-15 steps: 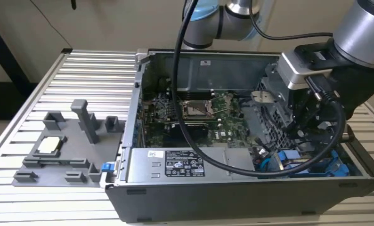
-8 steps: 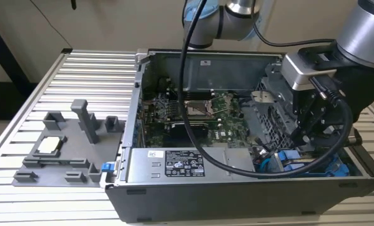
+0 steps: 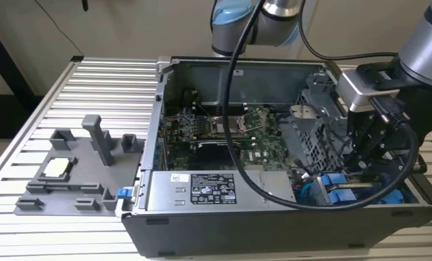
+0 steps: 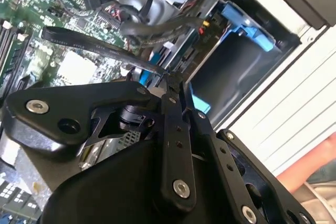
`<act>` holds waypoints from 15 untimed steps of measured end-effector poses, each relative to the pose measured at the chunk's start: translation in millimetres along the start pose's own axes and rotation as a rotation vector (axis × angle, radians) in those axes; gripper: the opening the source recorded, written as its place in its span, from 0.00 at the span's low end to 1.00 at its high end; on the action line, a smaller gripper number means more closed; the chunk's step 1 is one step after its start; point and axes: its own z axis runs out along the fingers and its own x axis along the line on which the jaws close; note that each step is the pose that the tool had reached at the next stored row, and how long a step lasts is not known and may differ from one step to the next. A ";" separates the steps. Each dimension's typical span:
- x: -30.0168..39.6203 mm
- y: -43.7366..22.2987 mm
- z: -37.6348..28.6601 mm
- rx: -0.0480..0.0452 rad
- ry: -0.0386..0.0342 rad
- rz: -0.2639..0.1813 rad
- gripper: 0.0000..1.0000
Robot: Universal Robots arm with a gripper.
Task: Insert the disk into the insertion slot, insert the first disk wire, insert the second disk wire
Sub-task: 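Insert the second disk wire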
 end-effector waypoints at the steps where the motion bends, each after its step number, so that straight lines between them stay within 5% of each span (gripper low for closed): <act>1: 0.2 -2.3 1.4 0.0003 0.0001 0.001 0.16; 9: 1.7 -15.5 12.0 0.0013 0.0002 0.021 0.16; 15: 2.0 -16.1 14.6 0.0026 0.0010 0.041 0.16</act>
